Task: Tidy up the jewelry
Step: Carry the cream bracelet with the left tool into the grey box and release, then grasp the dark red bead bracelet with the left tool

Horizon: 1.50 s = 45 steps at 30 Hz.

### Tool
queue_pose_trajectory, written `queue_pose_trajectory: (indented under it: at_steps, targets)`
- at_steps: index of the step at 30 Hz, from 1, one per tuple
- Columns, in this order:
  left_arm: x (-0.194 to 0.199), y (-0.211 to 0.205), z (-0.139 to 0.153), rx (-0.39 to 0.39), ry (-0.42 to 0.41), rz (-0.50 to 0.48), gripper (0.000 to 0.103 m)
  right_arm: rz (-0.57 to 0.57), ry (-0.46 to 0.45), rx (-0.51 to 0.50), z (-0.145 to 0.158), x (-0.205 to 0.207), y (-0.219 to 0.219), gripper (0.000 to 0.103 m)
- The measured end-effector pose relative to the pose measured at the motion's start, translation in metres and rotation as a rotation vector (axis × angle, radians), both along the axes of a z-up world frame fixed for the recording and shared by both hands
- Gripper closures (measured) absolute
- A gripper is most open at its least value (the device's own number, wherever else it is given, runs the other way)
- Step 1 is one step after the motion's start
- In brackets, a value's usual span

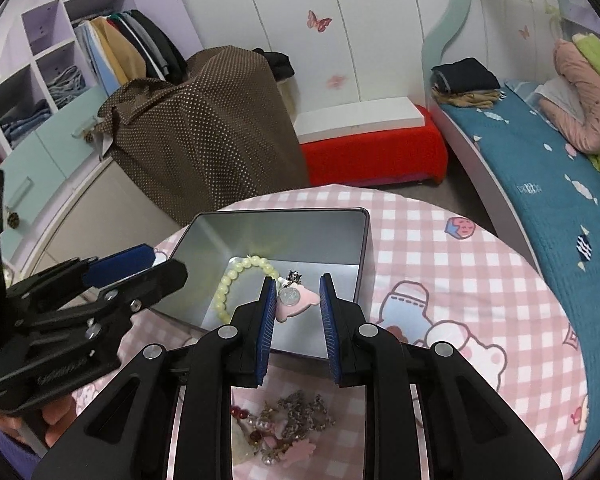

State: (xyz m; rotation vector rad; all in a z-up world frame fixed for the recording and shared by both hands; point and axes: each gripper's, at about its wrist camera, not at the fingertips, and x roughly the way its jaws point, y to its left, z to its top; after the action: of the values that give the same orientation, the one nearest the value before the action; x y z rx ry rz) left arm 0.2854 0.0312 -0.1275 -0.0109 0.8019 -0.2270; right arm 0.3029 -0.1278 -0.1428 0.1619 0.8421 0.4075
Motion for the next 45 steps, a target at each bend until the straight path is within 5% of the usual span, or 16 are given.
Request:
queue_pose_trajectory:
  at_steps: [4,7,13,20,35,38,40,41,45]
  targets:
    - [-0.012,0.003,0.003,-0.005,-0.012,0.003,0.054,-0.006,-0.010,0.001,0.004,-0.006,0.000,0.075]
    - [-0.024,0.009,0.006,-0.013,-0.030,0.014,0.046,-0.019,-0.033,-0.005,0.010,-0.015,-0.003,0.059]
    - [-0.062,0.027,0.005,-0.004,-0.058,0.056,0.044,-0.046,-0.076,-0.027,0.022,-0.042,-0.018,0.058]
    - [-0.092,0.034,-0.030,0.000,0.021,0.109,0.044,-0.083,-0.082,-0.090,0.009,-0.086,-0.032,0.056]
    - [-0.089,0.002,-0.072,0.056,0.128,0.113,0.046,-0.096,0.008,-0.139,-0.039,-0.119,-0.037,0.055]
    - [-0.087,-0.004,-0.074,0.113,0.113,0.108,0.054,-0.089,0.008,-0.142,-0.040,-0.118,-0.034,0.055]
    - [-0.085,-0.008,-0.072,0.121,0.104,0.085,0.090,-0.086,0.009,-0.140,-0.040,-0.118,-0.033,0.053]
    - [-0.085,-0.008,-0.072,0.113,0.105,0.072,0.096,-0.085,0.009,-0.141,-0.040,-0.118,-0.032,0.052]
    - [-0.088,-0.006,-0.066,0.066,0.111,0.029,0.097,-0.084,0.012,-0.140,-0.041,-0.119,-0.031,0.051]
